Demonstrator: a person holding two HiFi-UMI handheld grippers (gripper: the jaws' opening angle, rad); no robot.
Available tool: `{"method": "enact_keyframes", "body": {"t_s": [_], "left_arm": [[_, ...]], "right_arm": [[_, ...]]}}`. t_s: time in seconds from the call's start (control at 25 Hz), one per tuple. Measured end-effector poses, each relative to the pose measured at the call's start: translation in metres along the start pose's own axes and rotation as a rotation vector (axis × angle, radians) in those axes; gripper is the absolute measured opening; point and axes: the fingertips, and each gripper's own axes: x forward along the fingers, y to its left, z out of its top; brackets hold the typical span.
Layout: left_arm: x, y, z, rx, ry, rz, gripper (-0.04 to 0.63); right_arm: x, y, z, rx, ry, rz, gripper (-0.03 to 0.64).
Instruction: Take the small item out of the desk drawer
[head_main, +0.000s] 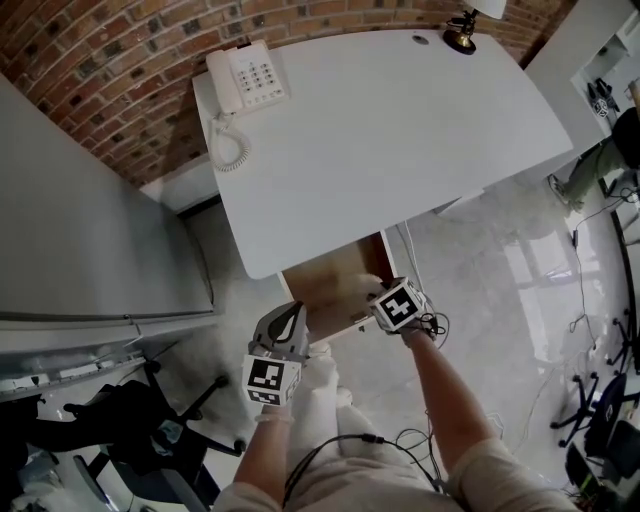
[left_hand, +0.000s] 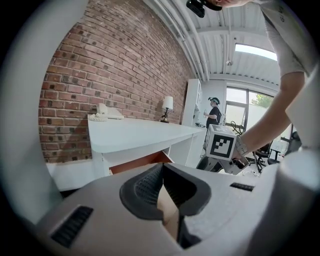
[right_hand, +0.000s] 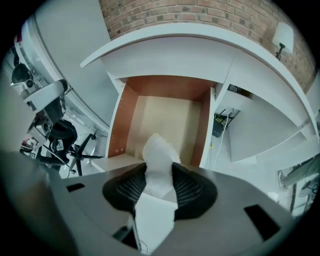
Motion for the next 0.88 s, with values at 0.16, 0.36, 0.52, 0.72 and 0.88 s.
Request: {"method": "enact_keyframes", "body": {"t_s": [0.16, 0.36, 0.52, 0.72, 0.88], "left_arm": [[-0.012, 0.000, 0.014, 0.006, -0.012, 0.015, 0.006], [-0.027, -0.001, 0.032, 0.013, -0.031, 0.036, 0.005], [-0.041, -0.007, 0.043, 0.011, -0.042, 0.042, 0.005], [-0.059, -0.014, 0.056, 0.010, -0.055, 0.045, 0.005], [-0.075, -0.022, 0.067, 0.022, -0.073, 0.050, 0.005]], "right_arm": [[-0.020, 0.005, 0.002, 0.023, -0.056, -0.003, 0.164], [-0.045, 0.010, 0.010, 0.021, -0.151, -0.008, 0.164], [-0.070, 0.015, 0.009, 0.015, -0.212, -0.015, 0.164], [-0.102, 0.024, 0.004, 0.048, -0.275, -0.001, 0.164], [-0.134, 0.032, 0.004, 0.092, -0.364, 0.035, 0.164]]}}
